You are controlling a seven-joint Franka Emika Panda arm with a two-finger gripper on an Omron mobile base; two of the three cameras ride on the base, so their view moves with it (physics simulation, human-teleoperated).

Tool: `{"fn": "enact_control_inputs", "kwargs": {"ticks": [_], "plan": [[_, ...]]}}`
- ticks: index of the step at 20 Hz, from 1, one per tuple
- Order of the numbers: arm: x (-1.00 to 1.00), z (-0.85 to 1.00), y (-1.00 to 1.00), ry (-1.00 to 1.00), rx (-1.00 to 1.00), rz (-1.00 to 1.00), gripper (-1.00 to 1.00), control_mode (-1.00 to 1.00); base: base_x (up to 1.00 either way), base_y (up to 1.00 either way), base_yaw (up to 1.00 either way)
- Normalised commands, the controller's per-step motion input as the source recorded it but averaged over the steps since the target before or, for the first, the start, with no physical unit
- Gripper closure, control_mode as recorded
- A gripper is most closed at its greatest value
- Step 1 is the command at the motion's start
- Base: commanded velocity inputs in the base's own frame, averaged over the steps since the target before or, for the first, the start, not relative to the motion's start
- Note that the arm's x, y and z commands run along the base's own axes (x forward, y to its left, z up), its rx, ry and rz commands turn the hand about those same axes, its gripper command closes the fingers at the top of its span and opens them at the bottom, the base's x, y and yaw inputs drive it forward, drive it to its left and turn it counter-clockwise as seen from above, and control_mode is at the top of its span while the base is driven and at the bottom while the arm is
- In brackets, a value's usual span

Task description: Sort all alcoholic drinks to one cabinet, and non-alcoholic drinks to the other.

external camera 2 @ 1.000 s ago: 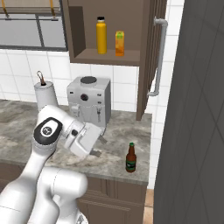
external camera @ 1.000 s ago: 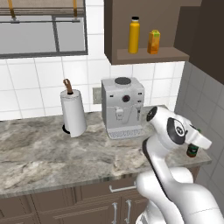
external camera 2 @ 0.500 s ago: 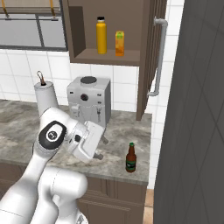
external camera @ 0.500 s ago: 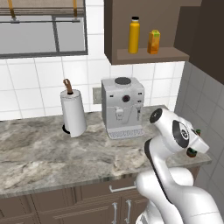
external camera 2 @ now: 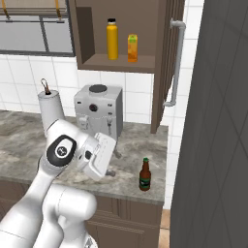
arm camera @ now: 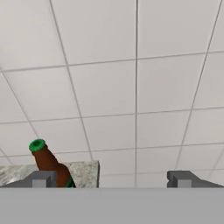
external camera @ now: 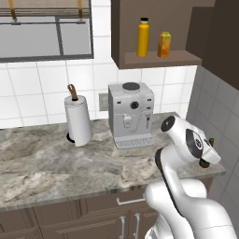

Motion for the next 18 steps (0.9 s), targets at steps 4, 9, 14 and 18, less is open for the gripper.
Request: {"fn": "enact_control_inputs", "kwargs": {"ticks": [4,9,14,18], "plan": [[0.08,-0.11,-0.12,0.0,0.0,0.0,-1.0,-1.0,0.0,0.0,0.0],[0.09,-0.09,-0.13,0.0,0.0,0.0,-1.0,-1.0,0.0,0.0,0.0],[0.04,-0.04,-0.08,0.0,0.0,0.0,-1.0,-1.0,0.0,0.0,0.0],[0.04,0.0,-0.02,0.02,0.0,0.0,-1.0,-1.0,0.0,0.0,0.0]]}}
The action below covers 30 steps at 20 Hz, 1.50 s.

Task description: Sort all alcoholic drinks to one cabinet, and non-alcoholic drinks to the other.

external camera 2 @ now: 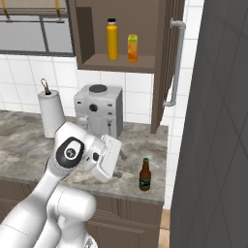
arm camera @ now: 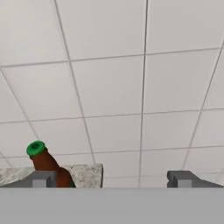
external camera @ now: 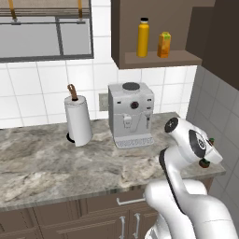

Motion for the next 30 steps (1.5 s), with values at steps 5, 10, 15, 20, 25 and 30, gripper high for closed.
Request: {"fn": "enact_control_inputs", "kwargs": {"ticks": [5,10,15,20,25,30], "plan": [[0.06,0.0,-0.06,0.06,0.0,0.0,-1.0,-1.0,0.0,0.0,0.0],[0.05,-0.02,-0.09,0.09,0.0,0.0,-1.0,-1.0,0.0,0.0,0.0],[0.07,-0.04,-0.1,0.08,0.0,0.0,-1.0,-1.0,0.0,0.0,0.0],[0.08,-0.1,-0.09,0.05,0.0,0.0,-1.0,-1.0,0.0,0.0,0.0],[0.14,-0.17,-0.07,0.02,0.0,0.0,-1.0,-1.0,0.0,0.0,0.0],[0.13,-0.17,-0.07,0.0,0.0,0.0,-1.0,-1.0,0.0,0.0,0.0]]}}
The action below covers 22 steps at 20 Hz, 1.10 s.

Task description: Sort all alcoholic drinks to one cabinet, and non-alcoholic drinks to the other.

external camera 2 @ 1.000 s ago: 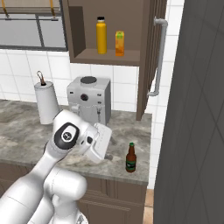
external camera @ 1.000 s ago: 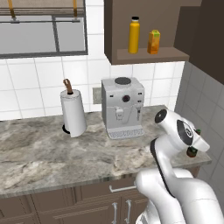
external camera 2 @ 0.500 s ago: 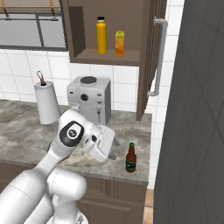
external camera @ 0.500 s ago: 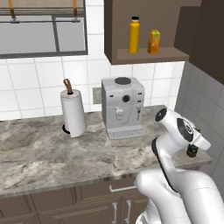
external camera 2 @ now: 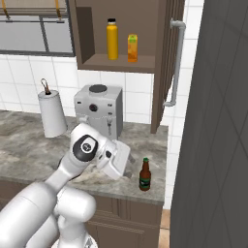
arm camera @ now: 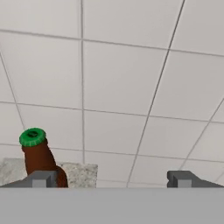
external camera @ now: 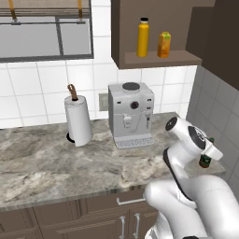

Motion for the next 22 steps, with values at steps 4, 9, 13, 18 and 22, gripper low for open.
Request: {"fn": "enact_control_inputs", "kwargs": {"ticks": [4,9,13,18,22], "plan": [[0.13,-0.16,-0.08,0.0,0.0,0.0,-1.0,-1.0,0.0,0.0,0.0],[0.11,-0.1,-0.12,0.0,0.0,0.0,-1.0,-1.0,0.0,0.0,0.0],[0.09,-0.05,-0.12,0.0,0.0,0.0,-1.0,-1.0,0.0,0.0,0.0],[0.08,-0.03,-0.09,0.0,0.0,0.0,-1.0,-1.0,0.0,0.0,0.0],[0.08,-0.08,-0.02,0.0,0.0,0.0,-1.0,-1.0,0.0,0.0,0.0]]}}
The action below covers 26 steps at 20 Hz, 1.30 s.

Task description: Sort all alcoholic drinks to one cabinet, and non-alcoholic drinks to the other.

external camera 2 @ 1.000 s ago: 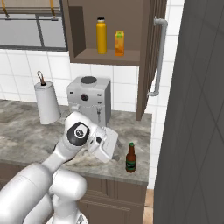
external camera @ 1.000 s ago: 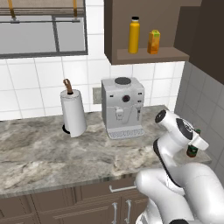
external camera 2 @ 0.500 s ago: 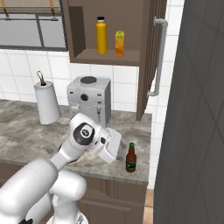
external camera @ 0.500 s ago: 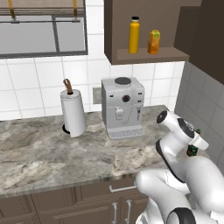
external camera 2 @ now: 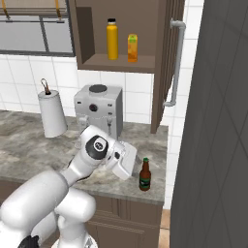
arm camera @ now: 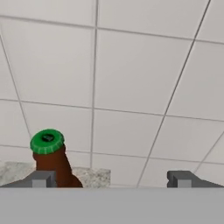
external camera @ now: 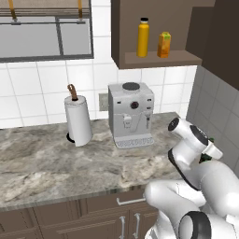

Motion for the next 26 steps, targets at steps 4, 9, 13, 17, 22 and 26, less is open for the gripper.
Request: {"fn": "enact_control_inputs", "kwargs": {"ticks": [4,9,13,17,22,26], "plan": [[0.11,-0.08,0.0,0.0,0.0,0.0,-1.0,-1.0,0.0,0.0,0.0],[0.12,-0.05,0.0,0.0,0.0,0.0,-1.0,-1.0,0.0,0.0,0.0],[0.12,-0.03,0.0,0.0,0.0,0.0,-1.0,-1.0,0.0,0.0,0.0],[0.14,-0.03,-0.01,0.0,0.0,0.0,-1.0,-1.0,0.0,0.0,0.0],[0.11,-0.06,-0.03,0.0,0.0,0.0,-1.0,-1.0,0.0,0.0,0.0],[0.09,-0.09,-0.05,0.0,0.0,0.0,-1.0,-1.0,0.0,0.0,0.0]]}}
